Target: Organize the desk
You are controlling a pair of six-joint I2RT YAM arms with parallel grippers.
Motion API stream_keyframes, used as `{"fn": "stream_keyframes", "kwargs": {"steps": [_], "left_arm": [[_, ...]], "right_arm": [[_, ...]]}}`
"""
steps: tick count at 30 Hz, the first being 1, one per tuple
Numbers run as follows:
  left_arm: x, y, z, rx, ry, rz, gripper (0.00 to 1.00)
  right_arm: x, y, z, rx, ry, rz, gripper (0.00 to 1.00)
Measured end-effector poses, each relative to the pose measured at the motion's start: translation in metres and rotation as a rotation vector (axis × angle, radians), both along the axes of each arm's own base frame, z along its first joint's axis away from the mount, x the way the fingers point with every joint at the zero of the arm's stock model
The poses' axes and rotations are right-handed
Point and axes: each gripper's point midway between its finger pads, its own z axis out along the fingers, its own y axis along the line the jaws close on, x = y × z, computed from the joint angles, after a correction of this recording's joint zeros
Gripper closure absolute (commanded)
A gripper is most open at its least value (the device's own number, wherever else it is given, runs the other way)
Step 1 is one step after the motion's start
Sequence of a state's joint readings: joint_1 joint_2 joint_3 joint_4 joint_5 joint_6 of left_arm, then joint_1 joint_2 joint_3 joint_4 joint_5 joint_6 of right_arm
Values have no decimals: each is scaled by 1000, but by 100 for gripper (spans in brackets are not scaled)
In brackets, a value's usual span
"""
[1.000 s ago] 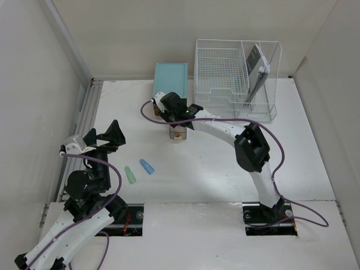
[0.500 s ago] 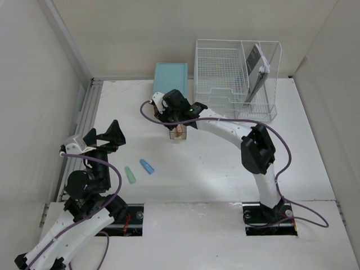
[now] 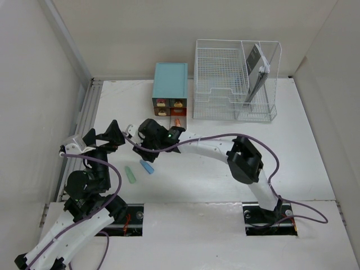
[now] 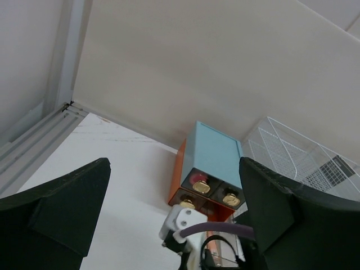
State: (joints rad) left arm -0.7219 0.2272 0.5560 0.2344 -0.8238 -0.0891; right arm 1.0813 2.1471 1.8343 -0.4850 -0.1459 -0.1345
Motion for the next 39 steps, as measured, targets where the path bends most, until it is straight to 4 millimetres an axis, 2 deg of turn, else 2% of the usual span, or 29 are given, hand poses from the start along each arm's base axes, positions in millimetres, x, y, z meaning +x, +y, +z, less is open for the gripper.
{"fn": "stream_keyframes", "kwargs": {"steps": [7, 11, 16, 19, 24, 28, 38, 39], "left_arm": [[0, -1, 0, 3, -2, -4, 2], [0, -1, 0, 3, -2, -4, 2], [0, -1, 0, 3, -2, -4, 2], [0, 0, 0, 3, -2, -4, 2], [0, -1, 0, 3, -2, -4, 2], [0, -1, 0, 3, -2, -4, 2], [0, -1, 0, 3, -2, -4, 2], [0, -1, 0, 3, -2, -4, 2]], "right_arm": [[10, -8, -47, -105, 0, -133, 52], [-2, -4, -61, -136, -4, -148, 52], [-27, 7, -66, -143, 2, -109, 52], [-36, 11, -66, -141, 3, -95, 52], [-36, 11, -66, -140, 5, -98, 52], [-32, 9, -68, -145, 5, -110, 48], [-28, 7, -81, -165, 0, -128, 48], [-28, 7, -81, -165, 1, -128, 52]]}}
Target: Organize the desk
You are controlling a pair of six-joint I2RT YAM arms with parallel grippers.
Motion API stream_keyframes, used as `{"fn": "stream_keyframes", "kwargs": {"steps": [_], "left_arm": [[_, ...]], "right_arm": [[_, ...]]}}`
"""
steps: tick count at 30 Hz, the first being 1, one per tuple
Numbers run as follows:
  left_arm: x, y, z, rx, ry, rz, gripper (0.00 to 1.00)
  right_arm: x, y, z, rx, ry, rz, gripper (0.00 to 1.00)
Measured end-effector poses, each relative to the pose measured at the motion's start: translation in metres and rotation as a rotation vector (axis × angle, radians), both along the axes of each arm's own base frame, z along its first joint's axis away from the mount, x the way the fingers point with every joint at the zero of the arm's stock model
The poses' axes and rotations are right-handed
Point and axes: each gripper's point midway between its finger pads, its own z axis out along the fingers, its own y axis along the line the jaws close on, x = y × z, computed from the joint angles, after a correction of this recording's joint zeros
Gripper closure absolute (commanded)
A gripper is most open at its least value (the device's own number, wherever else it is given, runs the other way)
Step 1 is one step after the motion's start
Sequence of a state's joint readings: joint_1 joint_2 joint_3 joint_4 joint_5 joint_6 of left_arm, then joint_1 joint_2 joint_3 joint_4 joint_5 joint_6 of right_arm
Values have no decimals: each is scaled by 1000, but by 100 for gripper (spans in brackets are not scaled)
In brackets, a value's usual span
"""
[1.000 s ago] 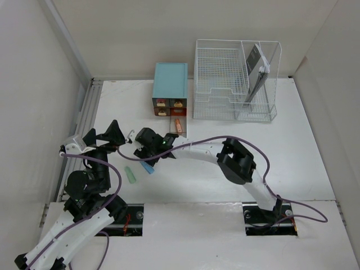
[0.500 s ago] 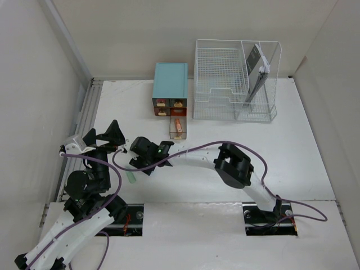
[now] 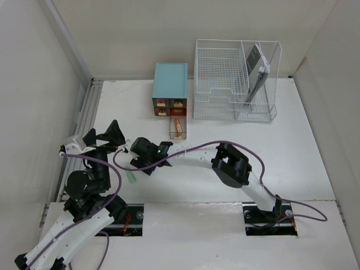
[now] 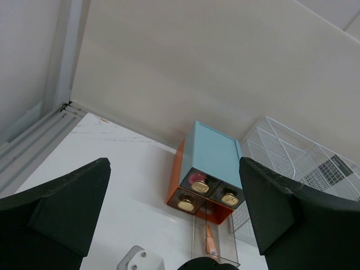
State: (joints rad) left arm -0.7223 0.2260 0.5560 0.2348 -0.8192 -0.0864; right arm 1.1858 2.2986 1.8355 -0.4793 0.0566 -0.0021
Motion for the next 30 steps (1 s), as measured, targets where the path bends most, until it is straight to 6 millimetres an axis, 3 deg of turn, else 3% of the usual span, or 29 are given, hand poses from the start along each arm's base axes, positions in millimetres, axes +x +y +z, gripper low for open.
{"fn": "stream_keyframes", "kwargs": {"steps": [2, 3, 5, 11, 15, 18, 24, 30], "left_arm": [[0, 0, 0, -1, 0, 0, 2], [0, 0, 0, -1, -1, 0, 2], [0, 0, 0, -1, -1, 0, 2], [0, 0, 0, -2, -1, 0, 2], [0, 0, 0, -2, -1, 0, 2], [0, 0, 0, -1, -1, 0, 2], [-1, 1, 1, -6, -6, 0, 2], [-2, 2, 2, -9, -10, 0, 2]], "right_arm": [[0, 0, 0, 1, 0, 1, 65], [0, 0, 0, 1, 0, 1, 77], [0, 0, 1, 1, -2, 1, 85], [8, -3, 2, -17, -44, -6, 90], [25, -10, 8, -58, -147, -20, 90], [43, -16, 28, -74, -252, -40, 90], [81, -26, 91, -15, -416, -110, 90], [141, -65, 133, 11, -503, -249, 90]]}}
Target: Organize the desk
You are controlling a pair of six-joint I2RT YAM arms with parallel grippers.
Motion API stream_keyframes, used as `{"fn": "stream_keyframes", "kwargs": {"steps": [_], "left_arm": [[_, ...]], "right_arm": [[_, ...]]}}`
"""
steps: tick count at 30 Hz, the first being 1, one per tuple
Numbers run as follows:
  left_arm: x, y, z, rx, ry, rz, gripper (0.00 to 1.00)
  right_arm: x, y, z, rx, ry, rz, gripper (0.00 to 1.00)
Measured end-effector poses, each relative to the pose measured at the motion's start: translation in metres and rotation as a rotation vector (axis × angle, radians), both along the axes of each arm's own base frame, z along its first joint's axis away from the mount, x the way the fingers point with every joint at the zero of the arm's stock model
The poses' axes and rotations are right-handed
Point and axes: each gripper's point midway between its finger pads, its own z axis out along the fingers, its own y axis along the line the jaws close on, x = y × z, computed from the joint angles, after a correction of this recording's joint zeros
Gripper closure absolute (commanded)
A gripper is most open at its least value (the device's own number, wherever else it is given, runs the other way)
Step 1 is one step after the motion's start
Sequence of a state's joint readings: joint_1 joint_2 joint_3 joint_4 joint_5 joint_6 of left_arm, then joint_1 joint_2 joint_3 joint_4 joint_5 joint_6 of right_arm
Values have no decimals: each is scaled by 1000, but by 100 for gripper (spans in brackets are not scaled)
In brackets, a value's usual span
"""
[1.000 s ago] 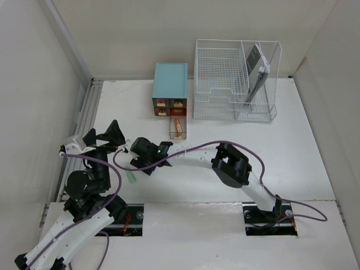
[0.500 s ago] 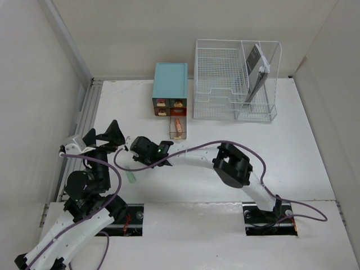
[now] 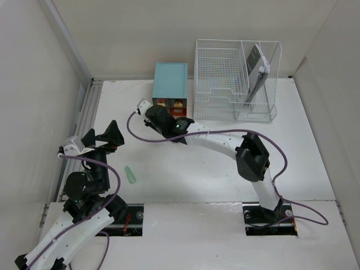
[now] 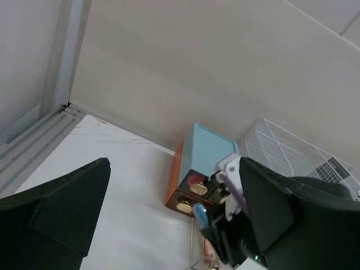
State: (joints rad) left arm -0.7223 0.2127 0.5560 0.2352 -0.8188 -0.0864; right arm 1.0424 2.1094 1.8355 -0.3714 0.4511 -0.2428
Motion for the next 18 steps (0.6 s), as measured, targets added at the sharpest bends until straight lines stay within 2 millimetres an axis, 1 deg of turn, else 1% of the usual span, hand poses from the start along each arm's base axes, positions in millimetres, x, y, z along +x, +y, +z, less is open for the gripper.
{"fn": "stream_keyframes", "kwargs": {"steps": [2, 4, 6, 8, 10, 11, 12, 16, 18], "left_arm": [[0, 0, 0, 0, 0, 0, 2], [0, 0, 0, 0, 0, 0, 2], [0, 0, 0, 0, 0, 0, 2], [0, 0, 0, 0, 0, 0, 2], [0, 0, 0, 0, 0, 0, 2], [0, 0, 0, 0, 0, 0, 2], [0, 0, 0, 0, 0, 0, 2], [0, 0, 0, 1, -1, -2, 2], [0, -1, 0, 1, -1, -4, 2]], "right_arm": [[19, -16, 4, 4, -11, -43, 90], [38, -33, 4, 0, -11, -85, 90], [50, -47, 3, -7, -9, -115, 89], [58, -56, 2, -11, -5, -133, 87], [61, -60, 1, -16, -1, -138, 84], [60, -60, 0, -18, 5, -134, 81], [59, -60, -2, -20, 12, -127, 81], [55, -60, -11, -39, 45, -109, 73], [54, -60, -18, -49, 64, -99, 73]]}}
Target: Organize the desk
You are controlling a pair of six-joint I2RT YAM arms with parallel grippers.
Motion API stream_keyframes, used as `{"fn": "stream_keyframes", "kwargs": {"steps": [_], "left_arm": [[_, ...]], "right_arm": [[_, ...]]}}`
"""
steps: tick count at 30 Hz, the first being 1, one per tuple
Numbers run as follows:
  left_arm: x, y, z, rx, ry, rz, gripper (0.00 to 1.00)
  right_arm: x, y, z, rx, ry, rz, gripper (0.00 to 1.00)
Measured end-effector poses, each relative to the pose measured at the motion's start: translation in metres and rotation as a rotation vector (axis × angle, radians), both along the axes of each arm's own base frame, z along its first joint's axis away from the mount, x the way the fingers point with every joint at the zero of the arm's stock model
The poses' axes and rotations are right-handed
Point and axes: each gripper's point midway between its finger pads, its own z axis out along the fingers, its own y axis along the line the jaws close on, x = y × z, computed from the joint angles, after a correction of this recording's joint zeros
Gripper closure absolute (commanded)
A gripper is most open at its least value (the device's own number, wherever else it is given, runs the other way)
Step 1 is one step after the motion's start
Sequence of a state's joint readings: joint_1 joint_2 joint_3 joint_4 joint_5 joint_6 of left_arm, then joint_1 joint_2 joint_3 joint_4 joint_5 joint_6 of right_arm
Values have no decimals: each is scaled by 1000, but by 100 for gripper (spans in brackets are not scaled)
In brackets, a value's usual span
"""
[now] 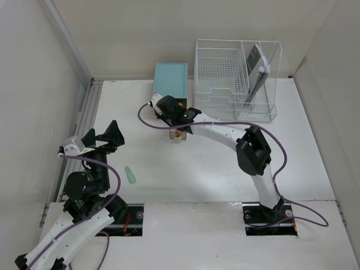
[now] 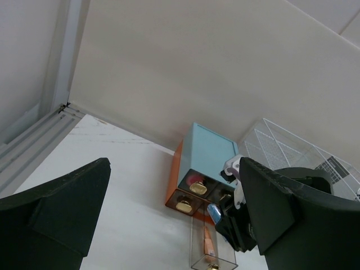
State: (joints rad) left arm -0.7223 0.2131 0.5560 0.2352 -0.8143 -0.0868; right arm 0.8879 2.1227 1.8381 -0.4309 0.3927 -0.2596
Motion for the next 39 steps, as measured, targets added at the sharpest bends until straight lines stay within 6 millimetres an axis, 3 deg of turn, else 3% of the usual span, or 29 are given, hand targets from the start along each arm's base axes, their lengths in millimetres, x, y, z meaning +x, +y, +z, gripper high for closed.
{"fn": "stream_keyframes", "kwargs": {"steps": [6, 9, 12, 22, 27, 32, 36, 39], "left_arm": [[0, 0, 0, 2, 0, -1, 2], [1, -1, -1, 5, 3, -2, 2], [1, -2, -1, 6, 5, -2, 2], [3, -3, -2, 11, 11, -2, 3], [3, -3, -2, 13, 9, -5, 3], [1, -5, 2, 16, -9, -24, 5], [-3, -4, 7, 10, -34, -37, 5], [-5, -2, 10, 7, -48, -37, 6]], "right_arm": [[2, -11, -22, -35, 61, 1, 70], [4, -16, -27, -42, 80, -2, 51], [7, -20, -28, -40, 90, -7, 41], [-3, -4, -23, 58, 123, 47, 43], [-40, 33, -1, 253, 253, 203, 45], [-105, 86, 10, 365, 391, 412, 45], [-167, 129, 0, 353, 456, 545, 45], [-203, 151, -18, 312, 478, 585, 45]]}}
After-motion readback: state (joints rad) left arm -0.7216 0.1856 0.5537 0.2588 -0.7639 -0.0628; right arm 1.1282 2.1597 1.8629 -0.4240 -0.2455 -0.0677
